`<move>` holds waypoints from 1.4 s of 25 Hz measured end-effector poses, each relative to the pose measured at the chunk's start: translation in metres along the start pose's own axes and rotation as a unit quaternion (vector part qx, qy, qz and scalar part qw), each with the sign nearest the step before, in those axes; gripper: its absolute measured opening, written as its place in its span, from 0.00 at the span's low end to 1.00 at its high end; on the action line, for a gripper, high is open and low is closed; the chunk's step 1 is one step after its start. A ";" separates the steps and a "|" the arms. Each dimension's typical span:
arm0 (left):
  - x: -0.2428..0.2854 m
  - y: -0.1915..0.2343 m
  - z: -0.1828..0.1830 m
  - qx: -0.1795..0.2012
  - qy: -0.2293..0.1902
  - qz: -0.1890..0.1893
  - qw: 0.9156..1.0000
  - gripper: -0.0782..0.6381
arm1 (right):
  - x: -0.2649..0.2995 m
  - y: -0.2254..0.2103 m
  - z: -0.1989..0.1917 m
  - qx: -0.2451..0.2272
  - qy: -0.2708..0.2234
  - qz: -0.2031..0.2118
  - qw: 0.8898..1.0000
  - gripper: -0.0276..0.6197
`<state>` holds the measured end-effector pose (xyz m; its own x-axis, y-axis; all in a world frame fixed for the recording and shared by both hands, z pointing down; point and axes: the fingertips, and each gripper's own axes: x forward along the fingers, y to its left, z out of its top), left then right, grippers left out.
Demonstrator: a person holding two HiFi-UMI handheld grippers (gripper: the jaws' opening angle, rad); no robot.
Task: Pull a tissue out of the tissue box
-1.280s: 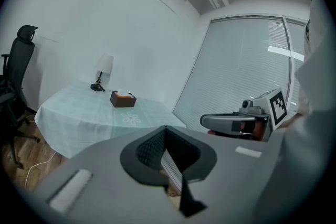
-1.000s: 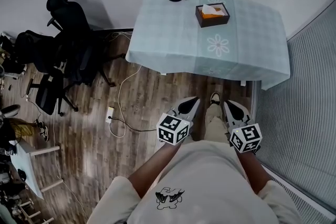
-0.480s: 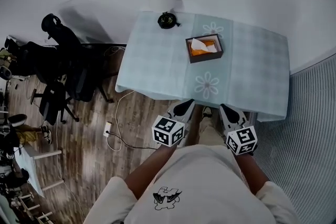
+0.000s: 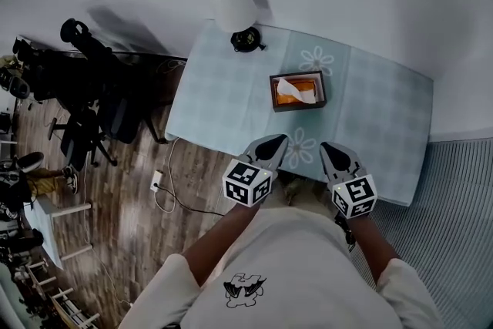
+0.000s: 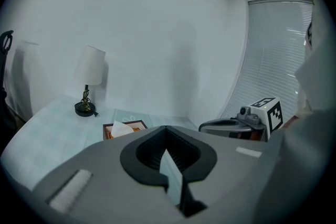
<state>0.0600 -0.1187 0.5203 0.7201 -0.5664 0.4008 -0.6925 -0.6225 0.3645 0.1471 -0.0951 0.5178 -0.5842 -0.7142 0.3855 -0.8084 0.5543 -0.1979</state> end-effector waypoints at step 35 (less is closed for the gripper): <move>0.132 0.165 -0.050 -0.064 0.123 0.026 0.990 0.12 | 0.192 -0.092 -0.059 -0.056 0.192 -0.006 0.980 0.09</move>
<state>0.0393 -0.2693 0.6751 0.6616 -0.4384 0.6083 -0.7399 -0.5130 0.4351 0.1134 -0.2580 0.6635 -0.4860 -0.5194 0.7028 -0.7901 0.6049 -0.0994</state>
